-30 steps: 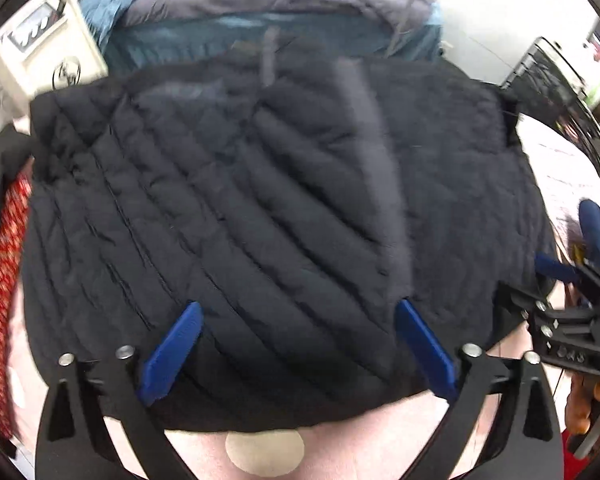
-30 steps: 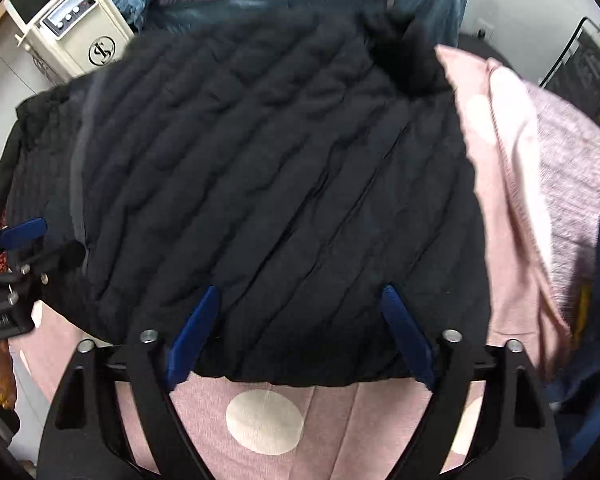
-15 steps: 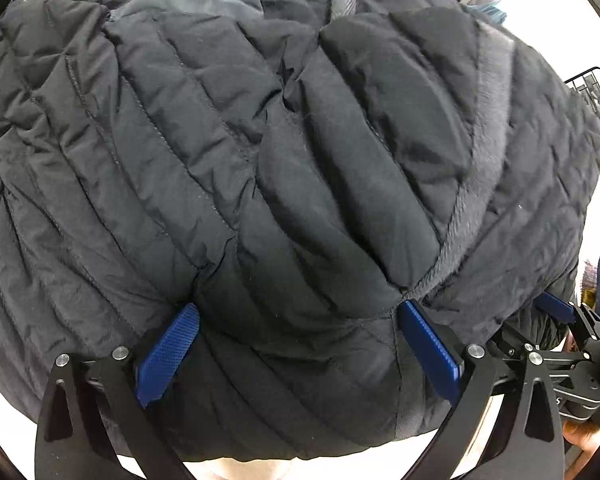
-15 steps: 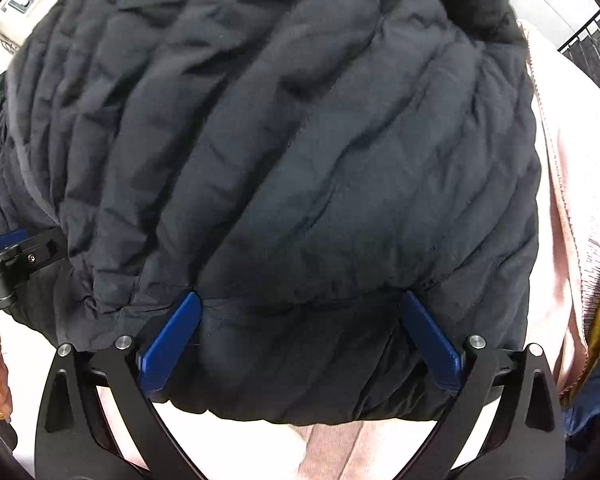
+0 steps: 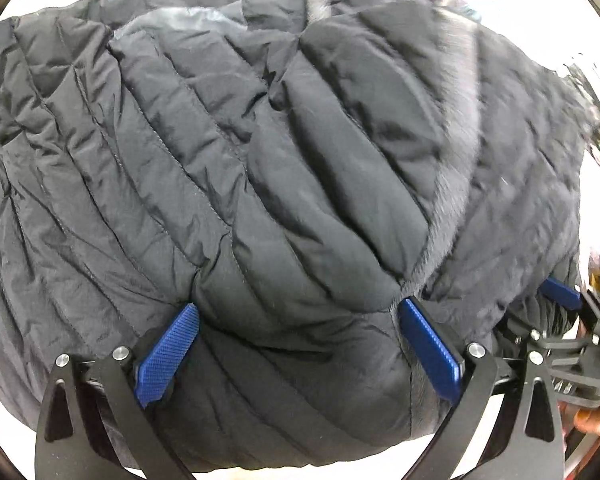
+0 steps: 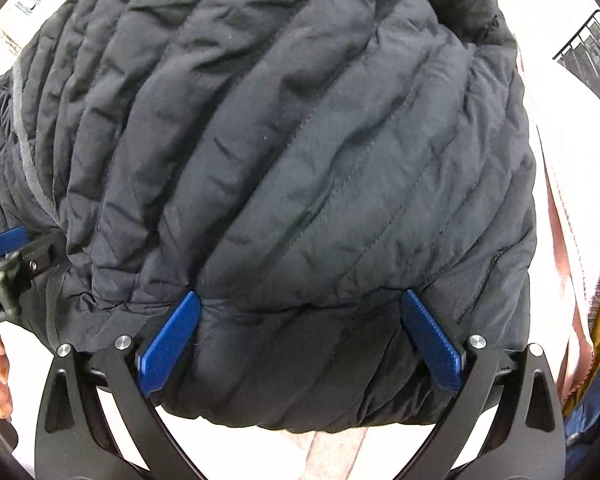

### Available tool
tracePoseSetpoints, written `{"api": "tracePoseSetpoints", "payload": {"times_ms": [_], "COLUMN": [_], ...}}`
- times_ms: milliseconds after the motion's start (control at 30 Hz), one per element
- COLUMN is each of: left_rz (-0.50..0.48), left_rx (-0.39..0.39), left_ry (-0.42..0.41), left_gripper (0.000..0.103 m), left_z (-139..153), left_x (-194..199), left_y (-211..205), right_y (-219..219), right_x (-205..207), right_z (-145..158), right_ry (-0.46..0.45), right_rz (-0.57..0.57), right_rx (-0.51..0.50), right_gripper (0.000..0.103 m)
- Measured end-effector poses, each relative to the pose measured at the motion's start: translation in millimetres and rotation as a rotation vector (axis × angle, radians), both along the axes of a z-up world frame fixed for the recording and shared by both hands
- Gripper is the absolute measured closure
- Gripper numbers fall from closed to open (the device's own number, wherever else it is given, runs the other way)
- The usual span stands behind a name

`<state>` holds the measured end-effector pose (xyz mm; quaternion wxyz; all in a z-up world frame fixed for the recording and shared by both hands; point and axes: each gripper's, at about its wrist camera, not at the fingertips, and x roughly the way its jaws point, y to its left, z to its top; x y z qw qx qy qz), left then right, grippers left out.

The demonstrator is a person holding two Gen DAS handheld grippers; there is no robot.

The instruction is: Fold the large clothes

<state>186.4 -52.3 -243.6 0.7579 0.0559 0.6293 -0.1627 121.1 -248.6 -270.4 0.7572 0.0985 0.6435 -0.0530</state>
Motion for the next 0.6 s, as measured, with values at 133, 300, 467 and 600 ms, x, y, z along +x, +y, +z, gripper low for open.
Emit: {"api": "tracePoseSetpoints", "payload": {"times_ms": [133, 300, 467, 600], "left_rz": [-0.024, 0.083, 0.194, 0.273], "left_rx": [-0.060, -0.183, -0.235, -0.210], "left_ry": [-0.013, -0.049, -0.026, -0.016], "left_gripper": [0.006, 0.006, 0.007, 0.007], "left_z": [19, 49, 51, 45], "left_x": [-33, -69, -78, -71], "left_y": [27, 92, 159, 193], "right_y": [-12, -18, -72, -120], "right_x": [-15, -56, -87, -92], "right_z": [15, 40, 47, 38], "right_ry": [-0.008, -0.166, -0.238, -0.273], "right_rz": [0.007, -0.013, -0.164, -0.294], "right_rx": [0.026, 0.092, 0.227, 0.373], "right_gripper": [0.005, 0.005, 0.005, 0.006]}}
